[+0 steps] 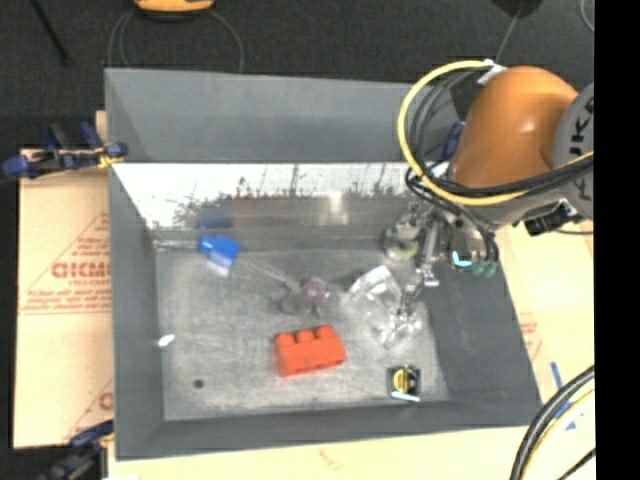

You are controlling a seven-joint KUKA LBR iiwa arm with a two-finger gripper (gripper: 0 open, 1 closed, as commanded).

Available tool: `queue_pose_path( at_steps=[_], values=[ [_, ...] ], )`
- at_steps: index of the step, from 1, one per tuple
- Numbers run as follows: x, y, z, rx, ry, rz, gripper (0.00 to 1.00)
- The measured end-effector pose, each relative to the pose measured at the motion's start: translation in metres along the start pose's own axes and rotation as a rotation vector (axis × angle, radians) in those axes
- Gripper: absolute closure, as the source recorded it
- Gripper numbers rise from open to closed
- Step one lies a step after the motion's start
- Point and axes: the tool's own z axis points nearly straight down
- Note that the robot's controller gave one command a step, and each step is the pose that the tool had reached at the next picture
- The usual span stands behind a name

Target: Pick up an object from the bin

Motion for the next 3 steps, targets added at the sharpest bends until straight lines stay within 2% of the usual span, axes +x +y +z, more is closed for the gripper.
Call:
queue_pose_path(
  at_steps=[1,2,3],
  values=[
    [-0.046,0.038,0.111,-0.001,-0.002,-0.243,0.0],
    [0.007,0.07,0.116,-0.001,-0.007,0.203,0.0],
    [0.014,0.098,0.136,0.004,-0.02,0.148,0.0]
  ],
)
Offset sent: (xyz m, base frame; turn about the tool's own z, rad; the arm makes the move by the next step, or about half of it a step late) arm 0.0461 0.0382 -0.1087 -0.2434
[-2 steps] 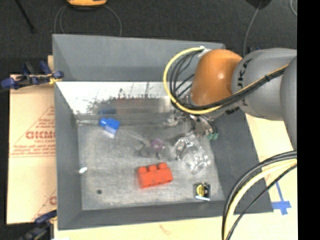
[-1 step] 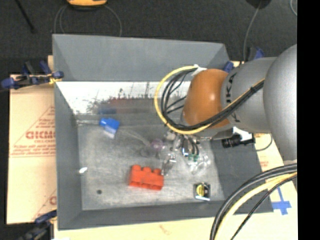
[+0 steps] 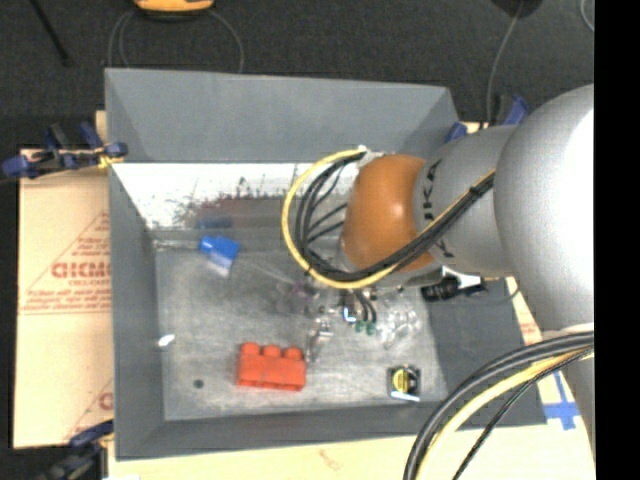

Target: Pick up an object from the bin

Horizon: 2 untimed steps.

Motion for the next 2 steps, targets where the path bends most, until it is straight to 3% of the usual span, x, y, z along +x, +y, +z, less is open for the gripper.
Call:
queue_pose_path(
  at_steps=[1,2],
  values=[
    [-0.018,-0.008,-0.035,-0.004,0.01,0.167,0.0],
    [-0.03,-0.006,0.006,-0.002,0.013,0.148,0.0]
  ],
)
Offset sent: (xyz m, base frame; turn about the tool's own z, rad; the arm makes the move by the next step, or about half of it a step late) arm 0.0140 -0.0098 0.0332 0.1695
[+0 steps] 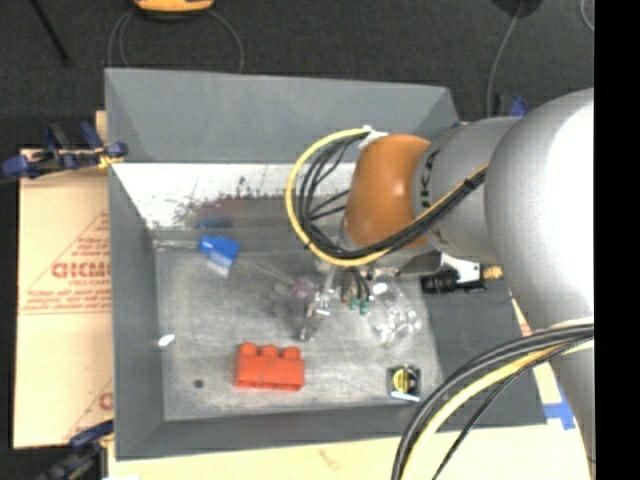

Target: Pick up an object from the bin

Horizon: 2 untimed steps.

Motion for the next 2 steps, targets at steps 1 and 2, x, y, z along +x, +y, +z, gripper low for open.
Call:
queue_pose_path(
  at_steps=[1,2],
  values=[
    [-0.002,0.0,-0.004,-0.001,-0.007,-0.002,1.0],
    [0.0,0.009,-0.069,-0.004,-0.005,-0.001,1.0]
  ],
)
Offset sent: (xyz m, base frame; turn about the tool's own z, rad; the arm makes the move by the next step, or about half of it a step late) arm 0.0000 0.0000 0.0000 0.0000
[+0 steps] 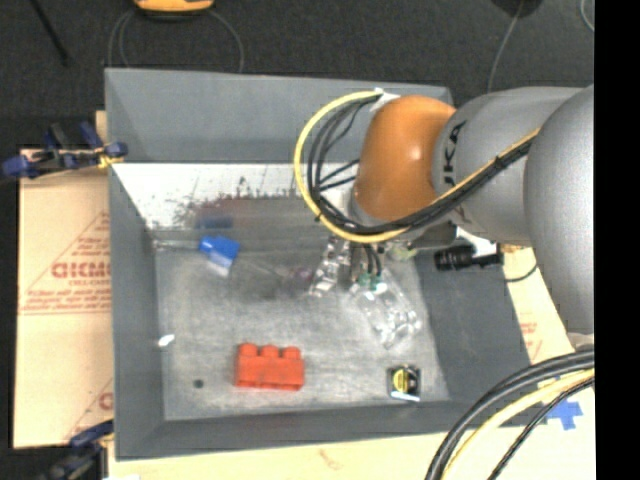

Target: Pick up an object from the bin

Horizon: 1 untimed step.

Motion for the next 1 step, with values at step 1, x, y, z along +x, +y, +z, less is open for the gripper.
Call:
queue_pose_path(
  at_steps=[1],
  values=[
    [0.0063,0.0192,0.0061,0.002,0.005,0.084,1.0]
  ],
)
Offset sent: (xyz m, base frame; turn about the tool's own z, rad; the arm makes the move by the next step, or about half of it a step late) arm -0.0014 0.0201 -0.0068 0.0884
